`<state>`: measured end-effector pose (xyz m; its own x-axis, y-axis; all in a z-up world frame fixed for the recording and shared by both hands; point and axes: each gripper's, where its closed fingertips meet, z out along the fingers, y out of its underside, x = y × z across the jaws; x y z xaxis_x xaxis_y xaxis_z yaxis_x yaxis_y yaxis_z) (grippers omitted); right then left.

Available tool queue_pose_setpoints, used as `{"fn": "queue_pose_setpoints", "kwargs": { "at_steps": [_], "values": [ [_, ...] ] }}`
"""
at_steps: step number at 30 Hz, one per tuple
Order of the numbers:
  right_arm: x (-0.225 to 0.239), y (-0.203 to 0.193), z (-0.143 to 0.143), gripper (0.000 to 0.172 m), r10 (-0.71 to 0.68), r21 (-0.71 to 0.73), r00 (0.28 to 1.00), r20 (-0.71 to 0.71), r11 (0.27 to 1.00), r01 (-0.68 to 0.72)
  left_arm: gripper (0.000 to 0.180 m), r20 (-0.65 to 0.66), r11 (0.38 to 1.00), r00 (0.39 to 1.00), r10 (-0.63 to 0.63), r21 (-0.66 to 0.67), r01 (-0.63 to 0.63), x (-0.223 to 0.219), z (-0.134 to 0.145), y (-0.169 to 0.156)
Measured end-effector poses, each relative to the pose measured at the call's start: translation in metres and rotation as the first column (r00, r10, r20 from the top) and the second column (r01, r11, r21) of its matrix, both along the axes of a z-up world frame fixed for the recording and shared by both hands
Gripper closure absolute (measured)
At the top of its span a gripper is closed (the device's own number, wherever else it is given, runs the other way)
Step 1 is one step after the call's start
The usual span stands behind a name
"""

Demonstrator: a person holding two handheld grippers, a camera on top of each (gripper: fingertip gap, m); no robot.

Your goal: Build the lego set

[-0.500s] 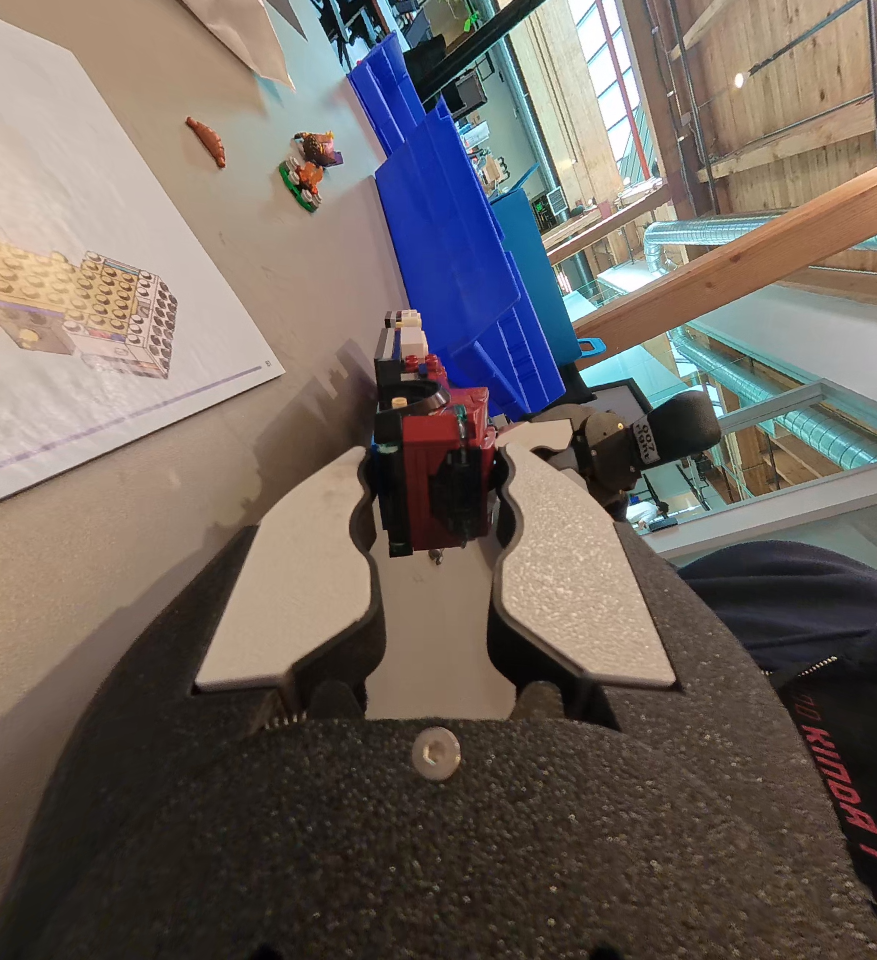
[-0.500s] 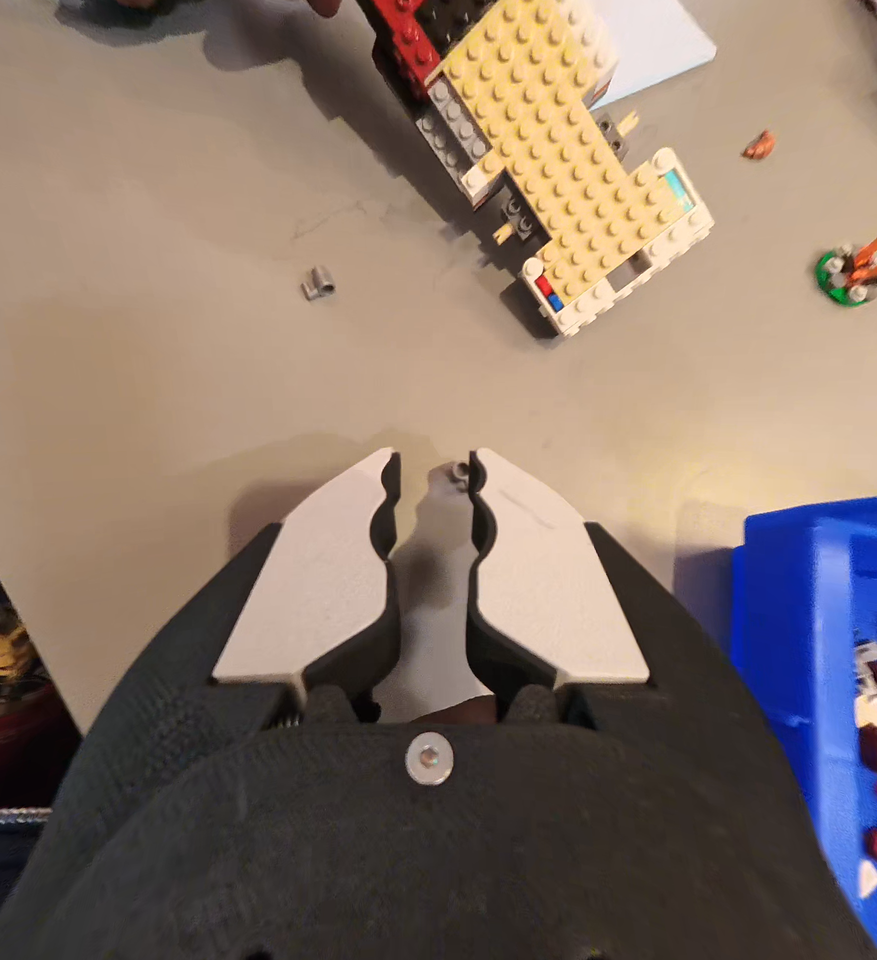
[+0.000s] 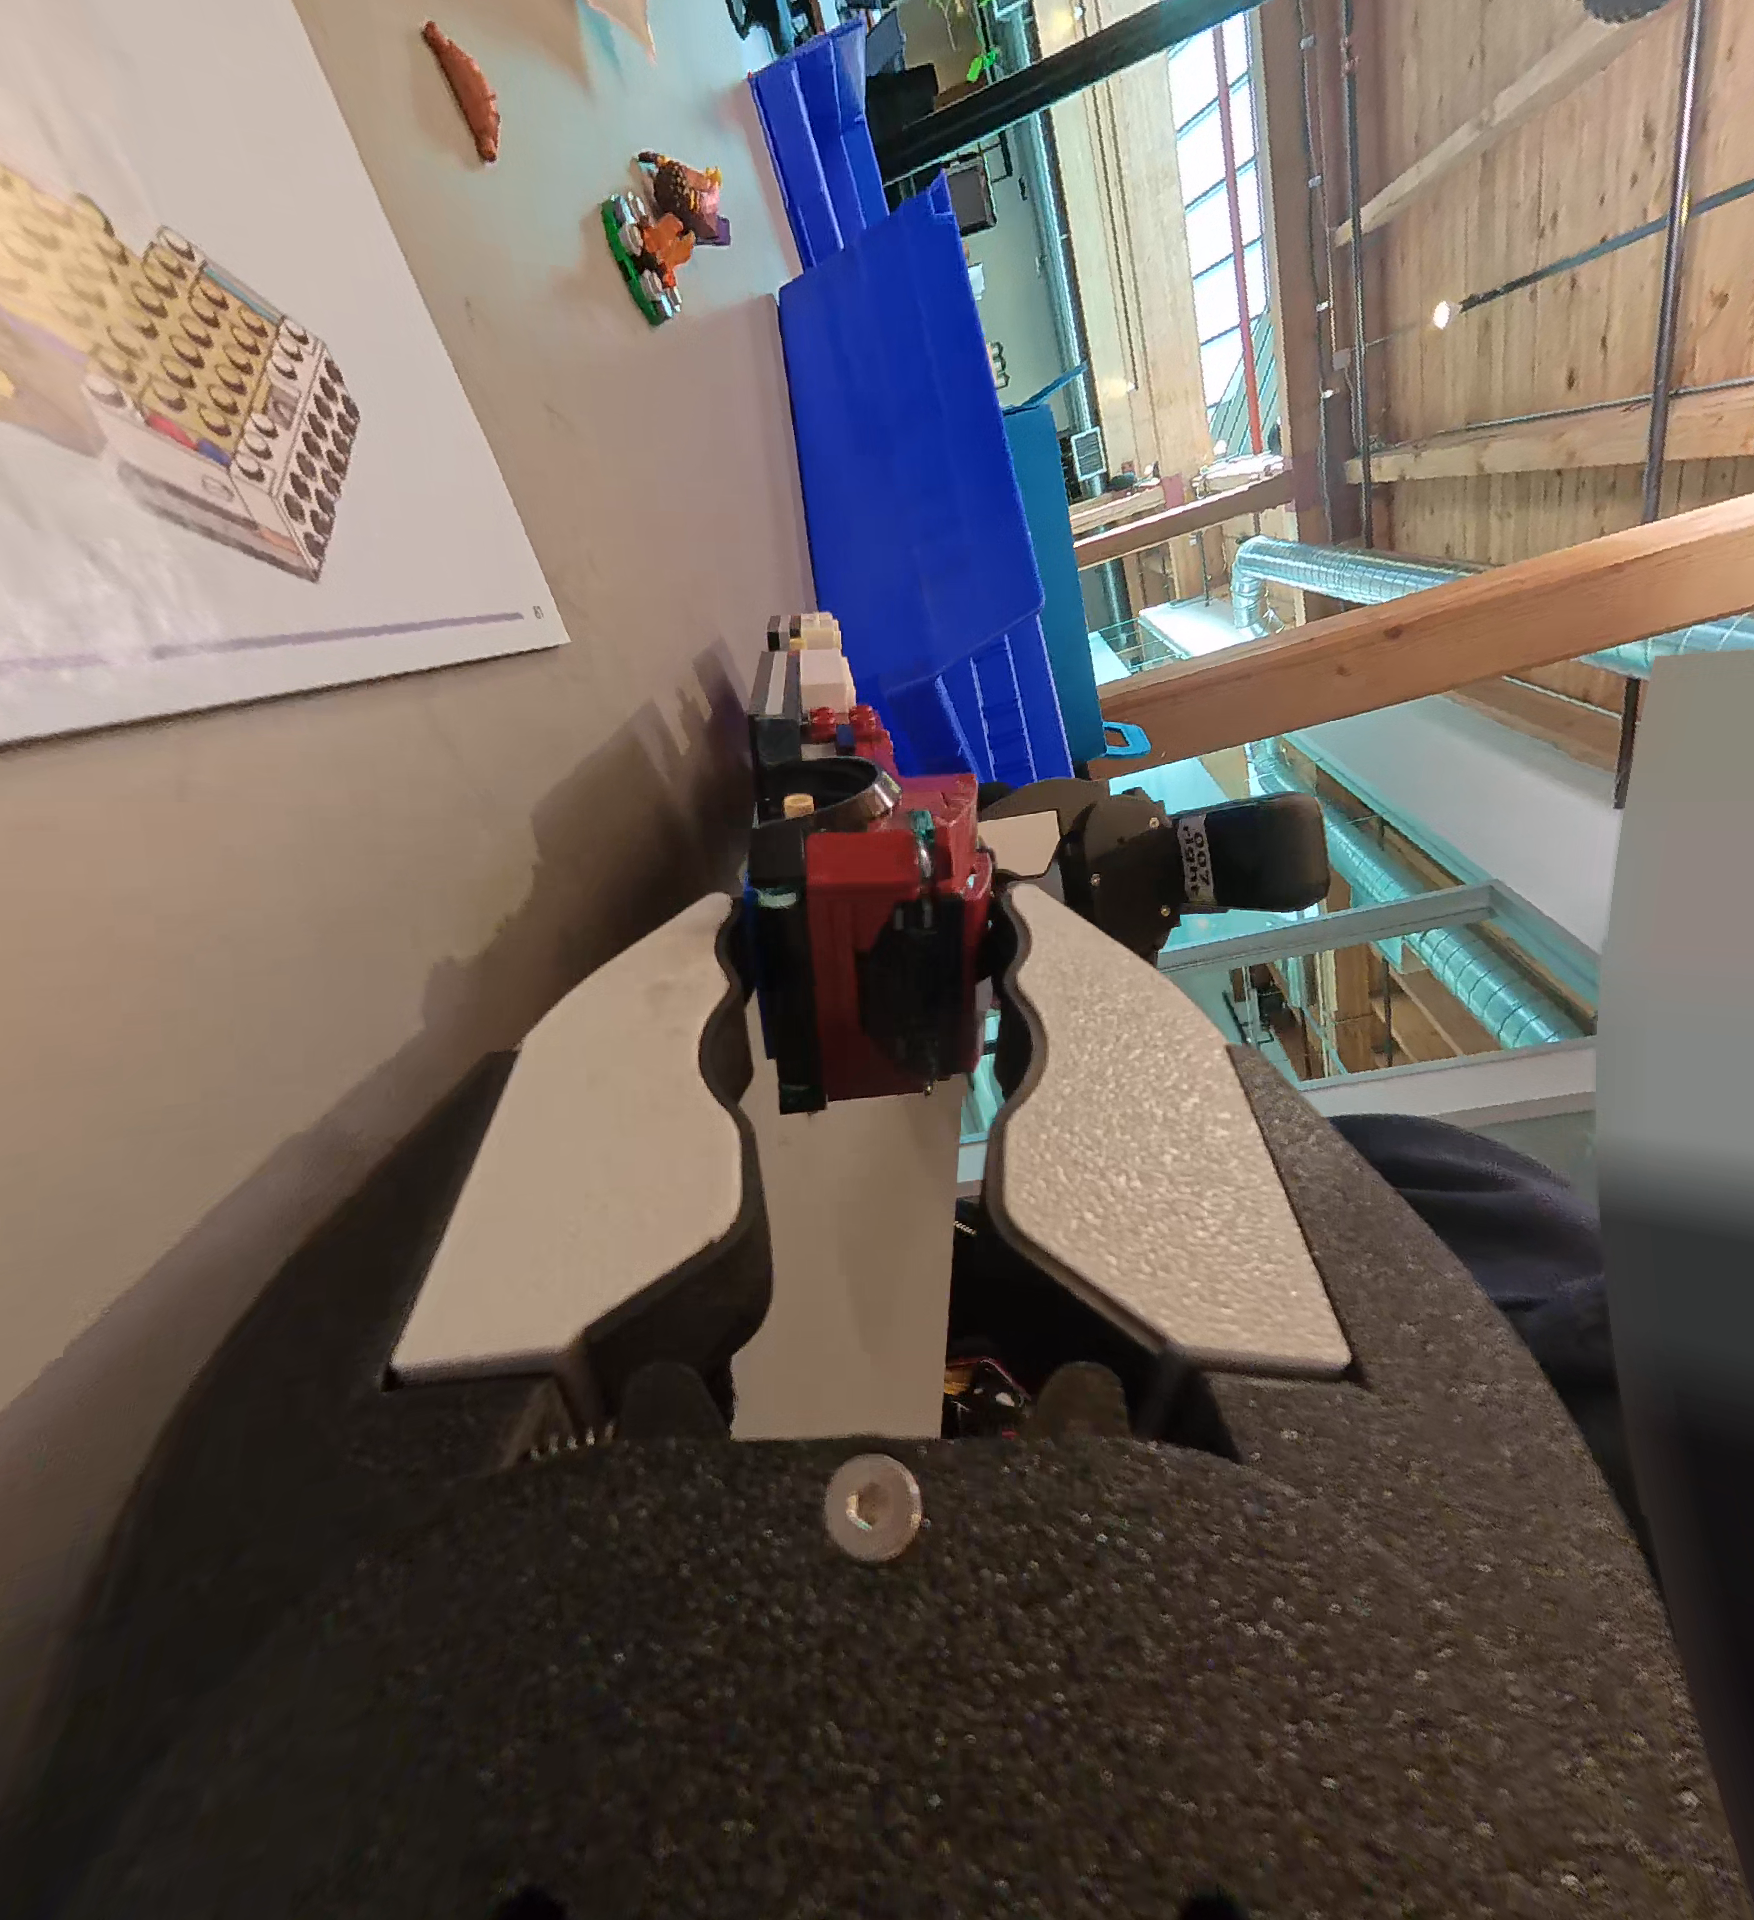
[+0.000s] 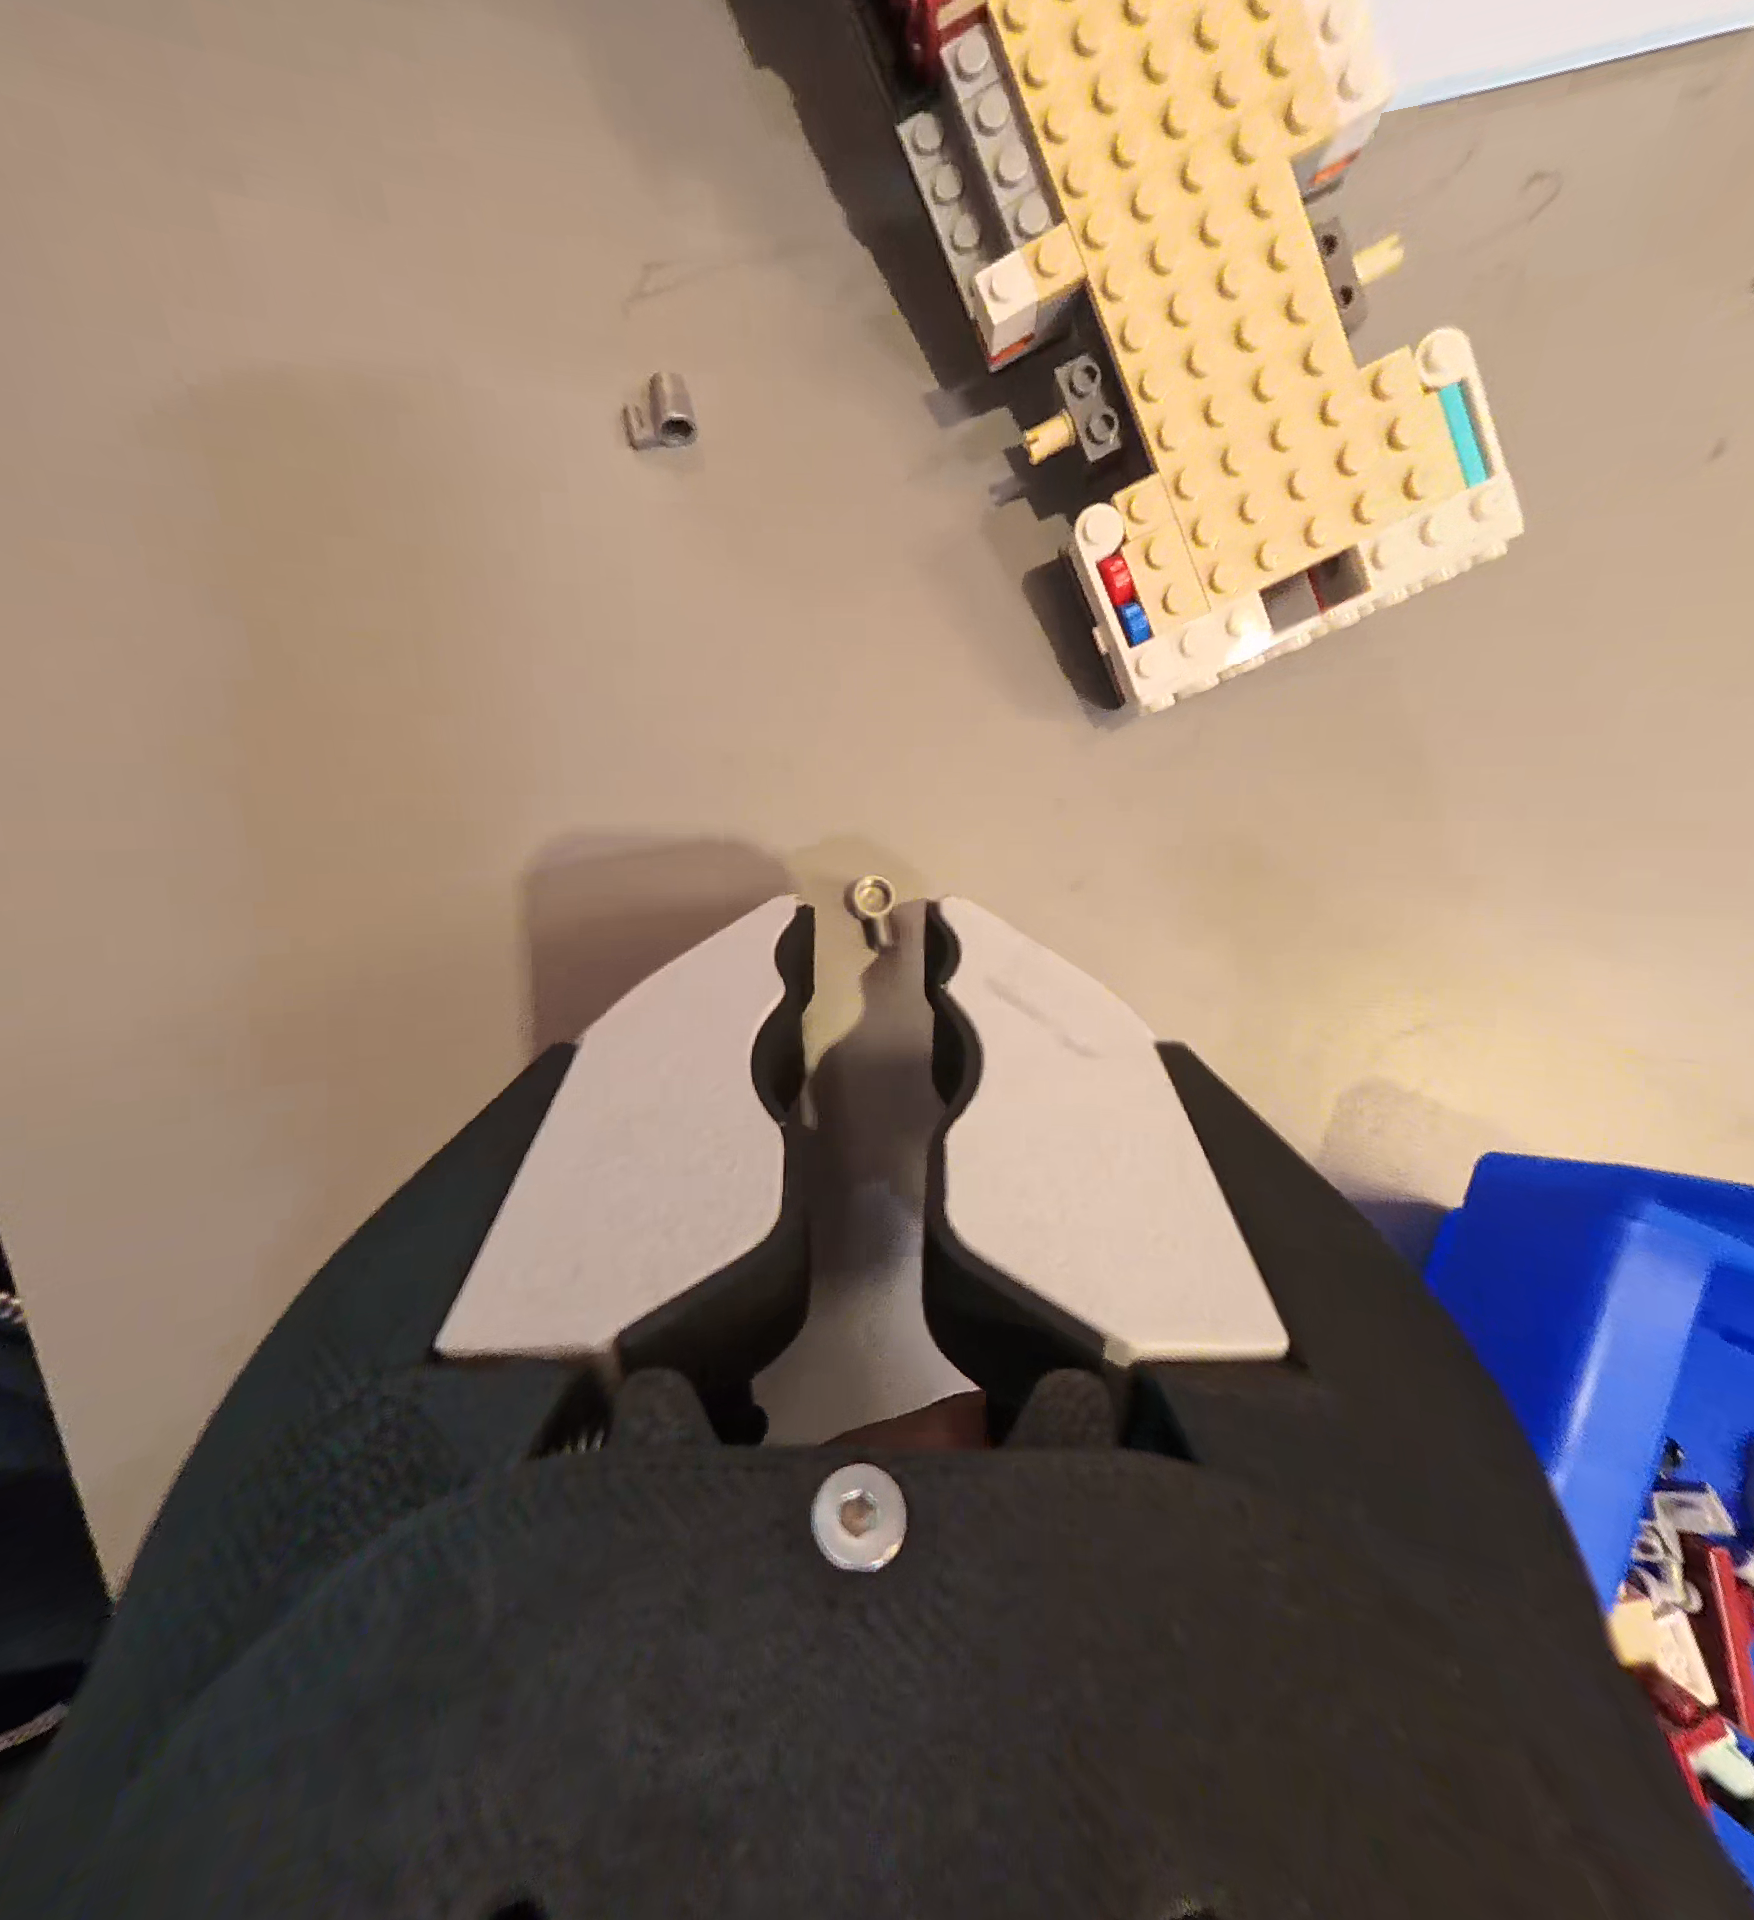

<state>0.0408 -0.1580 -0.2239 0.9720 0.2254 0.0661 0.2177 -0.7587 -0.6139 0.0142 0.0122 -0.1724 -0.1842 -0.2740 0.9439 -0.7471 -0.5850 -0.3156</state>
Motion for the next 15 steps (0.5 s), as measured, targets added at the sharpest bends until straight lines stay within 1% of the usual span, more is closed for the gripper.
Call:
{"fn": "queue_pose_setpoints", "kwargs": {
  "at_steps": [5, 9, 12, 15],
  "values": [
    [0.001, 0.003, -0.003, 0.164, 0.009, -0.005, 1.0, -0.005, 1.0, -0.009, 0.136, -0.036, 0.999, 0.999, 0.008, -0.051, -0.01, 0.0, -0.002, -0.003],
    [0.002, 0.007, 0.001, 0.164, 0.003, 0.03, 1.0, 0.001, 1.0, -0.003, 0.137, -0.067, 0.994, 0.998, 0.016, -0.104, -0.023, 0.001, -0.004, -0.005],
    [-0.001, 0.016, 0.018, 0.164, 0.0, 0.099, 1.0, -0.001, 0.995, 0.0, 0.137, -0.091, 0.989, 0.995, 0.031, -0.139, -0.043, 0.002, -0.006, -0.005],
    [-0.011, 0.036, 0.049, 0.164, 0.028, 0.218, 0.999, -0.021, 0.976, -0.023, 0.137, -0.098, 0.986, 0.994, 0.05, -0.151, -0.064, 0.003, -0.006, -0.004]
  ]
}}
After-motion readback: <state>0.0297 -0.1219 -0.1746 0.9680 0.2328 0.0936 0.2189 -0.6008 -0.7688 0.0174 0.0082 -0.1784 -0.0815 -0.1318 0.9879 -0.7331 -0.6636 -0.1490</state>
